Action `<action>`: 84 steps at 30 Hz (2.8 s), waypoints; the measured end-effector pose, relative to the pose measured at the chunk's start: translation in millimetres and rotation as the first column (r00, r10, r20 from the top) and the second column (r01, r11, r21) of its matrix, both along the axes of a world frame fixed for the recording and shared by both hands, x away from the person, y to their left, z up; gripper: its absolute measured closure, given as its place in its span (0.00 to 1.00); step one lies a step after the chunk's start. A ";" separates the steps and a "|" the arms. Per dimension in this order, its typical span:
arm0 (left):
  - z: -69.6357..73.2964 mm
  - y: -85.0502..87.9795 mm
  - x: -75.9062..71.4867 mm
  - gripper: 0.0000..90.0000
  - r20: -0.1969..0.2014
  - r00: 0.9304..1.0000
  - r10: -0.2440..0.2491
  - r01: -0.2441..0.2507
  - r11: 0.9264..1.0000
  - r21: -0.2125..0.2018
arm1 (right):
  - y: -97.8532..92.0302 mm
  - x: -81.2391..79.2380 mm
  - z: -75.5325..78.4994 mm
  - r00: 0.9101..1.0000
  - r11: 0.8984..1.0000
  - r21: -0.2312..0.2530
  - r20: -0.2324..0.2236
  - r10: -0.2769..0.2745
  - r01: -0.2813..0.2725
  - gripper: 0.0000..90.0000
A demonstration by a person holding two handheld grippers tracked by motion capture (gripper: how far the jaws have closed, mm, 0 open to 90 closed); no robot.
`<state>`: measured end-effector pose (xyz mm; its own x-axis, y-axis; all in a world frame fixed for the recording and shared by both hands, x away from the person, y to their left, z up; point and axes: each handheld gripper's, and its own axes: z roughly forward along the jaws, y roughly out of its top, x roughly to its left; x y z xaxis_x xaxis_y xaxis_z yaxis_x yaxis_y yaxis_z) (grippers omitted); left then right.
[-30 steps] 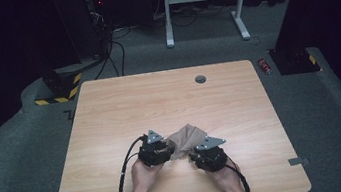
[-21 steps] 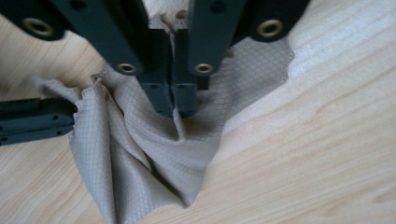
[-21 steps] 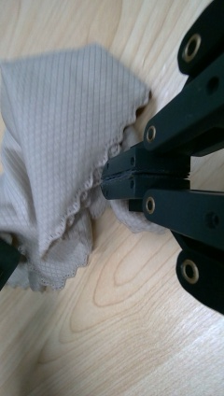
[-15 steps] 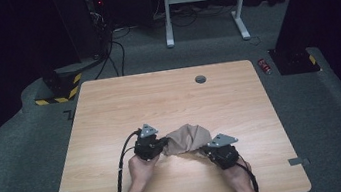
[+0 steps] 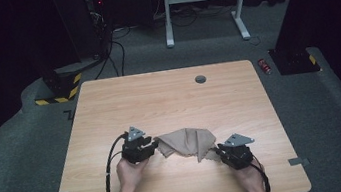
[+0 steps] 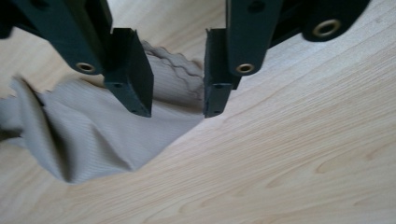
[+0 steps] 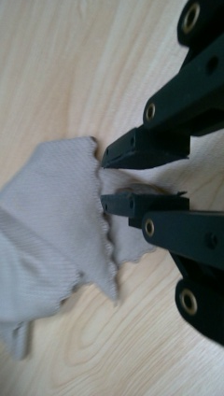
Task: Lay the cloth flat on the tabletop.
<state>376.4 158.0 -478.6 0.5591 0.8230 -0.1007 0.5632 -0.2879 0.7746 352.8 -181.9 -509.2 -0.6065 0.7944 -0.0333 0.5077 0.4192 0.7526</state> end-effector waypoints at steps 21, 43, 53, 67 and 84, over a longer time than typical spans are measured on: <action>-28.0 -60.5 19.2 0.60 -0.066 0.992 -0.104 0.111 0.985 0.129 | 42.9 35.7 1.6 0.998 0.998 -0.009 -0.032 0.058 -0.058 1.00; -29.0 -42.2 20.2 0.76 -0.086 0.988 -0.126 0.142 0.966 0.214 | 57.9 36.5 1.4 0.990 0.987 -0.106 -0.077 0.117 -0.124 1.00; -24.3 -36.0 20.9 0.99 -0.063 0.988 -0.138 0.148 0.970 0.191 | 42.3 40.3 19.1 0.995 0.995 -0.020 -0.045 0.094 -0.095 0.89; 5.0 -32.2 34.9 0.99 -0.010 0.991 -0.135 0.135 0.985 0.111 | 50.9 16.4 -0.8 0.978 0.976 -0.088 -0.065 0.196 -0.201 0.99; -15.5 -25.6 97.7 0.98 -0.031 0.998 0.054 -0.052 0.995 0.087 | 30.7 97.7 20.0 0.997 0.997 0.011 -0.022 -0.072 0.072 0.99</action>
